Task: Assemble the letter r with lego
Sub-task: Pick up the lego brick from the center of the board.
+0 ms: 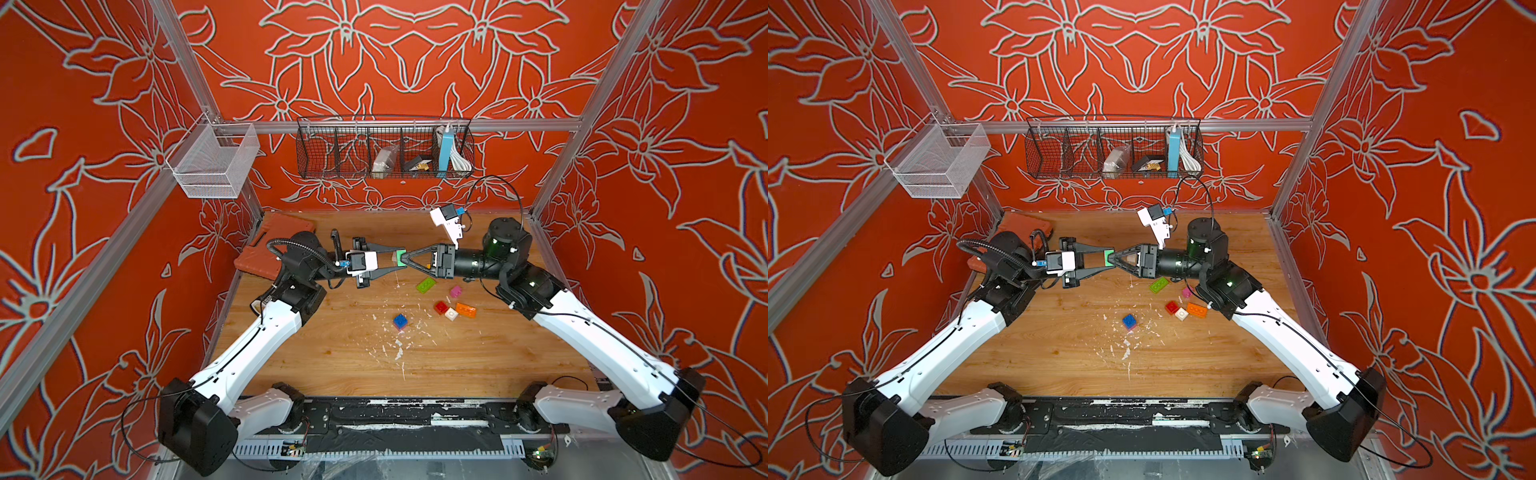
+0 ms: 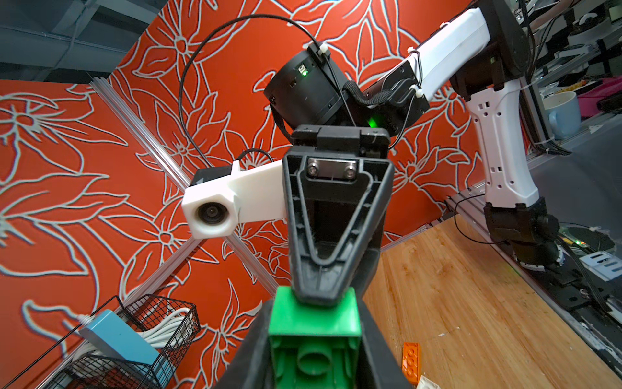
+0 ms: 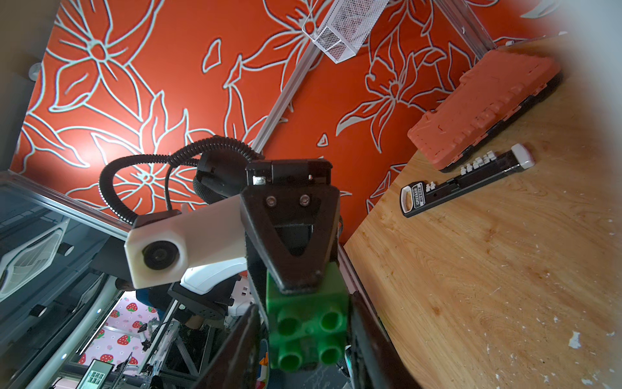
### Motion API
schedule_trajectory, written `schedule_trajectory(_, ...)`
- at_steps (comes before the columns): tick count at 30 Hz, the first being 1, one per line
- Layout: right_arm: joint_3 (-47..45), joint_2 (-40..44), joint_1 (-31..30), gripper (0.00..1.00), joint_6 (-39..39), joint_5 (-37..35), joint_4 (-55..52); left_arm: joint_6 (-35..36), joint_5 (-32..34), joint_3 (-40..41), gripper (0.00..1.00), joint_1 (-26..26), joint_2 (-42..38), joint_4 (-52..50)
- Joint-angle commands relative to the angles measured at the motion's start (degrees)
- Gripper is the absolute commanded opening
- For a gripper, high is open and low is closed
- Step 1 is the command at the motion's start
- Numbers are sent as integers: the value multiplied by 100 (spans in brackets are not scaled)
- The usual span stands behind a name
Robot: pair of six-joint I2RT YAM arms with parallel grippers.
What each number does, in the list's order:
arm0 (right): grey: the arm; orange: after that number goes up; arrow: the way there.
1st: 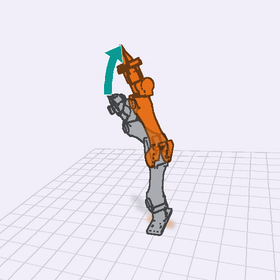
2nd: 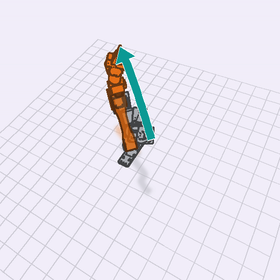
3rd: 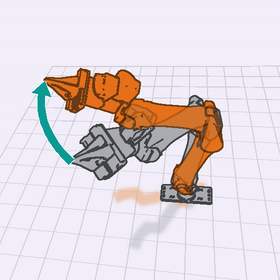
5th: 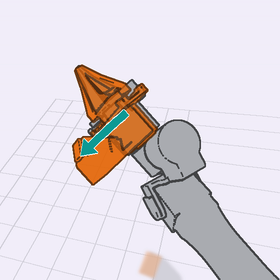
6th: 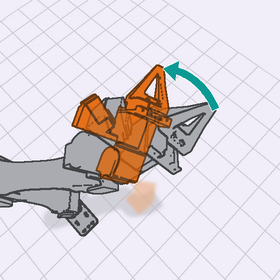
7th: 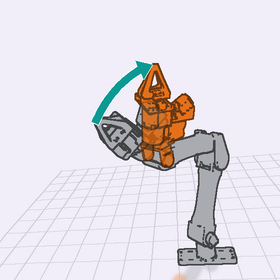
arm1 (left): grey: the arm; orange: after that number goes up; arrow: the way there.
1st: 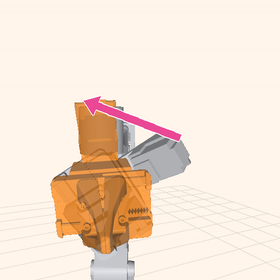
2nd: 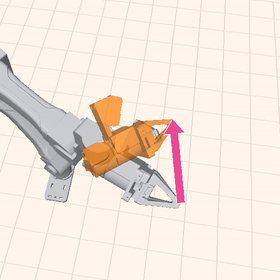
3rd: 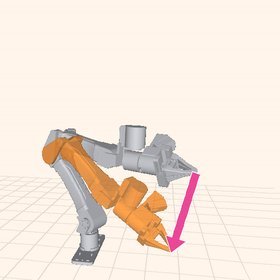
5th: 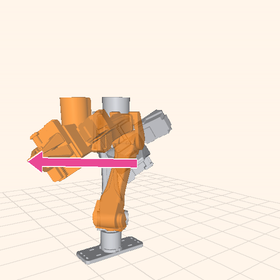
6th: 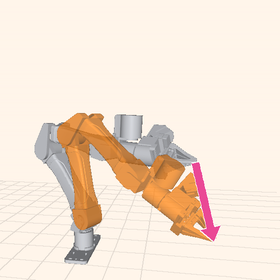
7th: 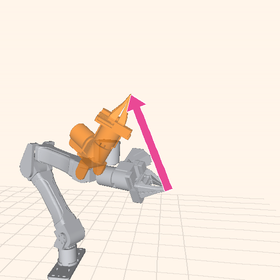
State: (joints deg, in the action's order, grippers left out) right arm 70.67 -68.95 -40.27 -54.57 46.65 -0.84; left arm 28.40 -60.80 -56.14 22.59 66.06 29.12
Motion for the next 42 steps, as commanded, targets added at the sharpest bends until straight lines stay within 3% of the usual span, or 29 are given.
schedule_trajectory(1,221,4,-68,43,40,133,180,12,-163,-169,0,33,-98,-16)
schedule_trajectory(15,184,61,-127,21,119,68,183,-170,-243,-191,0,44,-143,-85)
schedule_trajectory(17,201,104,-128,16,209,15,134,-307,-211,-247,22,52,-144,-179)
schedule_trajectory(18,206,141,-130,13,305,-54,56,-334,-184,-272,56,61,-147,-271)
schedule_trajectory(20,251,231,-130,8,585,-288,-255,-419,-34,-254,98,83,-209,-452)
schedule_trajectory(25,332,417,-130,0,1565,-1184,-1573,-1032,799,152,99,88,-648,-689)
schedule_trajectory(31,264,382,-128,0,2583,-2669,-3209,-1947,1885,593,99,103,-1454,-2105)
schedule_trajectory(34,152,310,-137,0,2748,-3285,-3694,-2975,2456,989,99,131,-1745,-2451)
schedule_trajectory(36,138,197,-155,0,2646,-3663,-4055,-3638,3189,1045,99,145,-1816,-3170)
schedule_trajectory(42,-11,-331,-372,0,2424,-4434,-4628,-4527,4152,1061,99,141,-1578,-4684)
